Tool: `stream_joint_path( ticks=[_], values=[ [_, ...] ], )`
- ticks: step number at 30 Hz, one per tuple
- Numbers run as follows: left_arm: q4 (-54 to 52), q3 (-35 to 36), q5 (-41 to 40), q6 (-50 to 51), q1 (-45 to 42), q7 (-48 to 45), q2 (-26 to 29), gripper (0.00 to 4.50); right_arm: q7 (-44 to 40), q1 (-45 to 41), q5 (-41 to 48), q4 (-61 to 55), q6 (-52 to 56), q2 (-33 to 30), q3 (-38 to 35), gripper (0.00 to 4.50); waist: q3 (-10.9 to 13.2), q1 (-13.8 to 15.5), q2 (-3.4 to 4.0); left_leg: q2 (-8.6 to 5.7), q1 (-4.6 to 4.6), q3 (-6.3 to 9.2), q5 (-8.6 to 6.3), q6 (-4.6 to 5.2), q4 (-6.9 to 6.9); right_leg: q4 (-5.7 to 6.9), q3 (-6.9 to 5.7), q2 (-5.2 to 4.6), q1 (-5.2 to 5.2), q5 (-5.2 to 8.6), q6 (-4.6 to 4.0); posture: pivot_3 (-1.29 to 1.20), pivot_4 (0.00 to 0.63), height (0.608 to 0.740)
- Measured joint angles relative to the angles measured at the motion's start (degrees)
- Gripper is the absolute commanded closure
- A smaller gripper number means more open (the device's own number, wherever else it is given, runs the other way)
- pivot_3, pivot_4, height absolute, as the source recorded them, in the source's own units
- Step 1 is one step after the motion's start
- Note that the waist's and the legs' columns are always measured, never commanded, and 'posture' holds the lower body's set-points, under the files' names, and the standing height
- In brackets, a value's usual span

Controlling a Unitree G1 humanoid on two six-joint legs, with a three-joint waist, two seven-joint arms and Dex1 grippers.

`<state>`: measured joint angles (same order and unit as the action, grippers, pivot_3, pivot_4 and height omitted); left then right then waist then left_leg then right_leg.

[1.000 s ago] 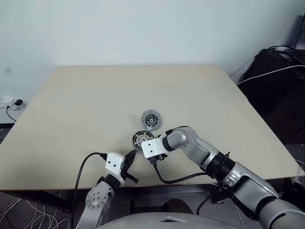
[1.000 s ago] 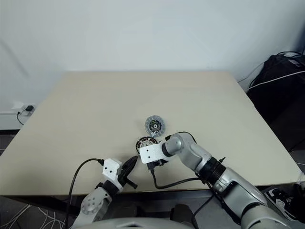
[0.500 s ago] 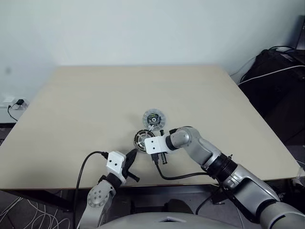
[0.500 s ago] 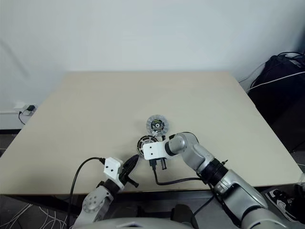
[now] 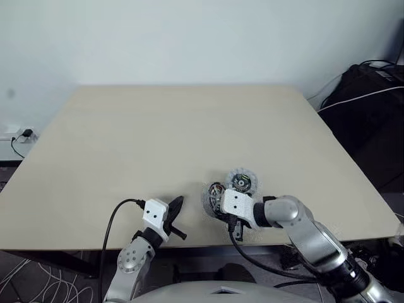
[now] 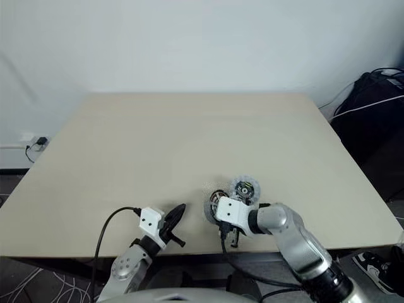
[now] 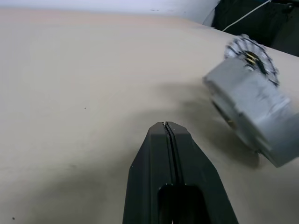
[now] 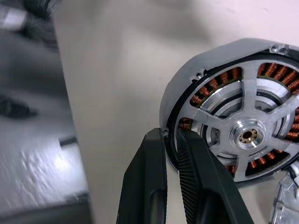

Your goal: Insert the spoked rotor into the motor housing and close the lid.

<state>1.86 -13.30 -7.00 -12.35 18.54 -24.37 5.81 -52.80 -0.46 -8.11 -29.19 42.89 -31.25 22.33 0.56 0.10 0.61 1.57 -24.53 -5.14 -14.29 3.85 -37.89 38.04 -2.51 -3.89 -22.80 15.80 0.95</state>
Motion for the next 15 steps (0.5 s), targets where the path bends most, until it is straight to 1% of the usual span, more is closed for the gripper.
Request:
stream_joint_path(
  ticks=[4,8,15],
  values=[
    [0.0,-0.5,-0.3,1.0,-0.3,-0.8,0.0,4.50,5.4,0.7,1.4,-2.8,8.7,3.9,-0.8,4.39,0.0,0.0,-0.02,0.00,-0.01,0.00,0.02,0.03,-0.08,0.03,-0.05,0.01,0.02,-0.02,0.04,0.00,0.000,0.740],
    [0.0,-0.6,-0.4,1.9,-1.2,-1.0,0.1,4.50,9.1,-0.8,3.5,-3.6,15.9,7.0,-1.4,4.39,0.0,0.0,-0.04,-0.01,-0.02,0.00,0.04,0.07,-0.14,0.02,-0.06,0.05,0.04,-0.03,0.05,0.00,0.000,0.740],
    [0.0,-0.6,-0.4,2.0,-0.9,-1.2,0.1,4.50,12.3,-4.5,9.9,-4.3,27.1,10.5,-3.3,4.39,0.1,-0.1,-0.08,0.00,-0.04,0.00,0.04,0.08,-0.13,-0.01,-0.06,0.10,0.03,-0.04,0.06,0.00,0.000,0.740]
  ],
)
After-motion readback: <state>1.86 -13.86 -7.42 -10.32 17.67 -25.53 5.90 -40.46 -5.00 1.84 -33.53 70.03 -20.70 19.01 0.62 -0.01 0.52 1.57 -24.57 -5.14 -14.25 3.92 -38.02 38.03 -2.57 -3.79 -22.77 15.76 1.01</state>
